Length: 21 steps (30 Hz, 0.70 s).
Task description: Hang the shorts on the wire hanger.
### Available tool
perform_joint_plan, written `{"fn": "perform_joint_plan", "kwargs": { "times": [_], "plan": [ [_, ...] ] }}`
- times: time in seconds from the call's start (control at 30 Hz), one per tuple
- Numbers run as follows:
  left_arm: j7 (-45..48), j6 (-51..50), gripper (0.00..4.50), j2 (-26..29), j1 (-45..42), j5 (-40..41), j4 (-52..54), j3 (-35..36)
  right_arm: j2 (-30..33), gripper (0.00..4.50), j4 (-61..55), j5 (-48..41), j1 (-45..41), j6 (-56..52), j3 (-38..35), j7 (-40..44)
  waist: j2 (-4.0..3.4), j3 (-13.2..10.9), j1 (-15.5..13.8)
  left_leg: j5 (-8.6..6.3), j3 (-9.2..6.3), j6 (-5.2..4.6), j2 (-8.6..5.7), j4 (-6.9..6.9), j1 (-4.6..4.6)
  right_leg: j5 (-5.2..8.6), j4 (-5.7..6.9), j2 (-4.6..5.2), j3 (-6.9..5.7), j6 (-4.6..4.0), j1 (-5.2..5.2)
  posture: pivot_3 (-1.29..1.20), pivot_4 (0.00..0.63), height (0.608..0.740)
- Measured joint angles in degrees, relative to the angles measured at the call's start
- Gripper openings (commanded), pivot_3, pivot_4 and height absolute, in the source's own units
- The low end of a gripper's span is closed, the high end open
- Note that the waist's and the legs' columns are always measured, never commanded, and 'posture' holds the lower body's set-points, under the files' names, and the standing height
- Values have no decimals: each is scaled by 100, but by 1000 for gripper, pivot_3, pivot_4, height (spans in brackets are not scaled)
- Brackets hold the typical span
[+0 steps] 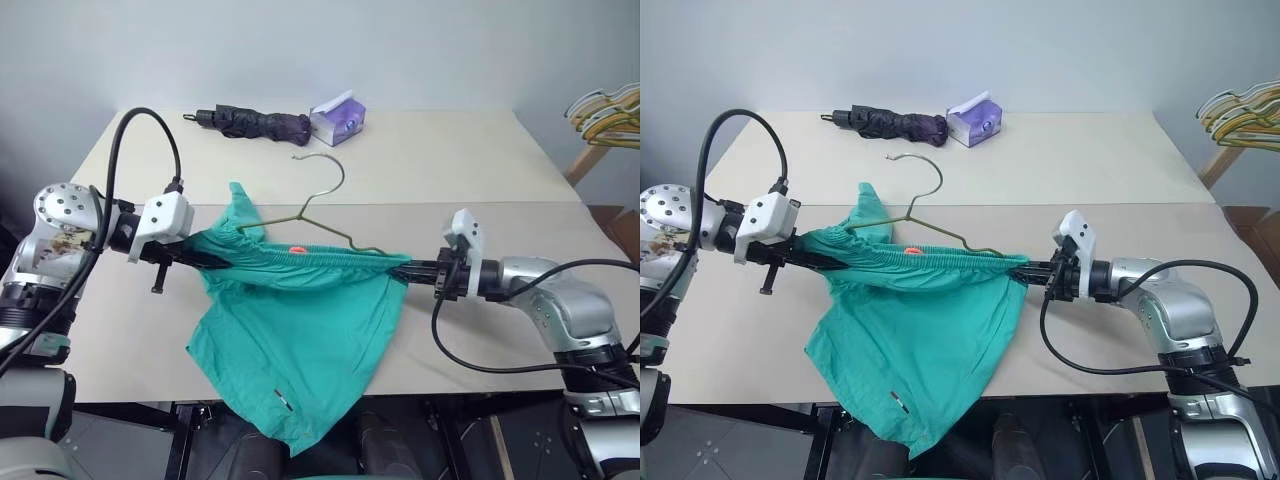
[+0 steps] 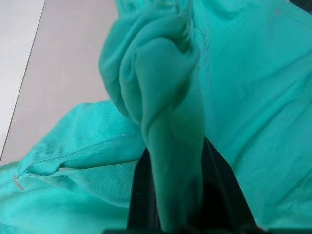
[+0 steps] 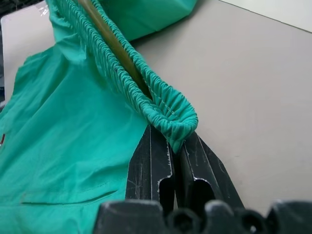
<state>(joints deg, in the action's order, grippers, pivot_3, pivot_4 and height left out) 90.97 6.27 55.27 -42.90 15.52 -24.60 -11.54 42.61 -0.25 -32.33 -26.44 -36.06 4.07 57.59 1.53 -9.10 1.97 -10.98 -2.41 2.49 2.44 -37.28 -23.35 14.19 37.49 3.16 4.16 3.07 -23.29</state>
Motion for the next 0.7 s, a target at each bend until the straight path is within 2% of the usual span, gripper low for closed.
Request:
{"fn": "perform_joint_plan", "kwargs": {
  "times": [0.2,0.43,0.53,0.7],
  "plan": [
    [-115,759,0,18,8,-427,-352,-180,193,20,23,118,-2,332,231,231,0,0,-23,0,3,0,1,0,0,0,0,0,1,0,-1,35,96,740],
    [-268,415,0,-176,18,-346,-413,-173,380,20,-84,198,-23,473,240,311,0,0,-50,0,3,0,1,0,-2,0,1,0,0,0,-2,23,92,740],
    [-428,24,0,-330,47,-269,-323,-37,398,861,-239,184,-99,436,85,275,0,0,-61,0,3,0,0,-1,-2,0,2,1,0,1,-2,21,90,740],
    [-792,-269,0,-657,103,-322,-330,156,602,2566,-280,178,-282,393,-377,308,0,0,-82,0,4,0,0,-1,0,0,1,1,0,1,-2,7,86,740]
  ]
}}
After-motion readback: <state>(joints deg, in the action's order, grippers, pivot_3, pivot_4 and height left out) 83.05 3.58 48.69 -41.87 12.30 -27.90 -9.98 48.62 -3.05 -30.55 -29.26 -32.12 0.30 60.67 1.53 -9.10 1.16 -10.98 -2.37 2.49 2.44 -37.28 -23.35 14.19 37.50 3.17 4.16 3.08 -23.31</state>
